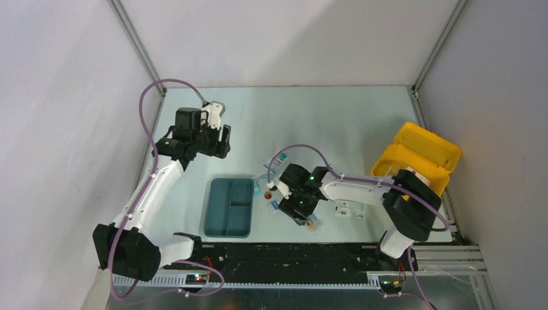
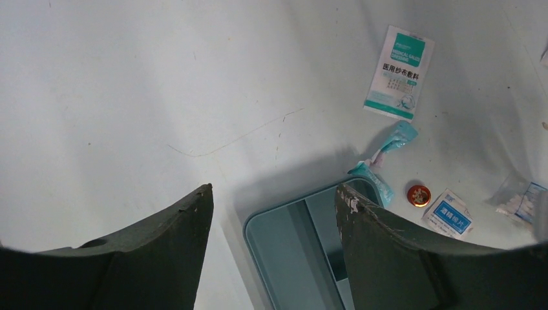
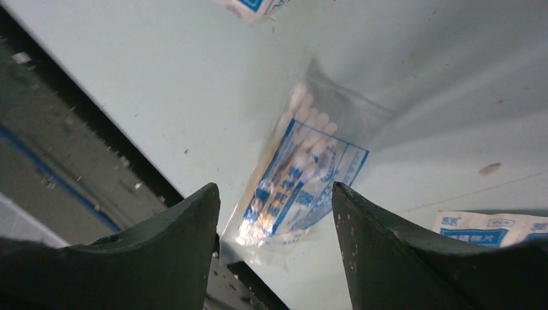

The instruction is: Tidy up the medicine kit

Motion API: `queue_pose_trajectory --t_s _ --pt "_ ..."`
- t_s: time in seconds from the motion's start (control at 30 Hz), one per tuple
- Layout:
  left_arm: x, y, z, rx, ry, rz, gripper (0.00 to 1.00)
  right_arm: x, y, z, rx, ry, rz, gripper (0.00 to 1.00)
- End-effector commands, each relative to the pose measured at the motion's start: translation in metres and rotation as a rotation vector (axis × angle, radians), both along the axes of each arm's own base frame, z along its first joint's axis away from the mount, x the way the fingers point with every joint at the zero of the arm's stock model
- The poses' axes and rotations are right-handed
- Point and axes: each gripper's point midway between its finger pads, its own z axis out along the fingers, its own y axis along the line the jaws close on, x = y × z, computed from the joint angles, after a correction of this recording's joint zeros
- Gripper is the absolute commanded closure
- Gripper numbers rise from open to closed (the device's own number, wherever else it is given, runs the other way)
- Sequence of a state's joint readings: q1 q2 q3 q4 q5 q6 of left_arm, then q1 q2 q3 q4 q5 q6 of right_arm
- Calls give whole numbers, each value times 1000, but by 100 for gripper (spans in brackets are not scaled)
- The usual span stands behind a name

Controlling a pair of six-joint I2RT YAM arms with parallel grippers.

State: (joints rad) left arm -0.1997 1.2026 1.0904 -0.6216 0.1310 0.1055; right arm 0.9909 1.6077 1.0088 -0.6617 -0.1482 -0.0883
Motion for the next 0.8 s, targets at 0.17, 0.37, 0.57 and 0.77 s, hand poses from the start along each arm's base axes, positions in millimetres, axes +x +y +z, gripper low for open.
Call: queue_pose_trajectory --t_s 0.17,0.37,0.57,0.77 --pt "-2 5 13 -18 -45 3 26 7 9 -29 -134 -43 -84 36" --pt "0 3 13 -30 -37 -2 26 26 3 -20 -176 -147 -95 46" --pt "3 -1 10 -45 -19 -8 26 50 -12 2 -166 -232 -105 67" --pt "6 -6 9 -63 -6 -16 26 79 -29 37 -113 -324 -161 71"
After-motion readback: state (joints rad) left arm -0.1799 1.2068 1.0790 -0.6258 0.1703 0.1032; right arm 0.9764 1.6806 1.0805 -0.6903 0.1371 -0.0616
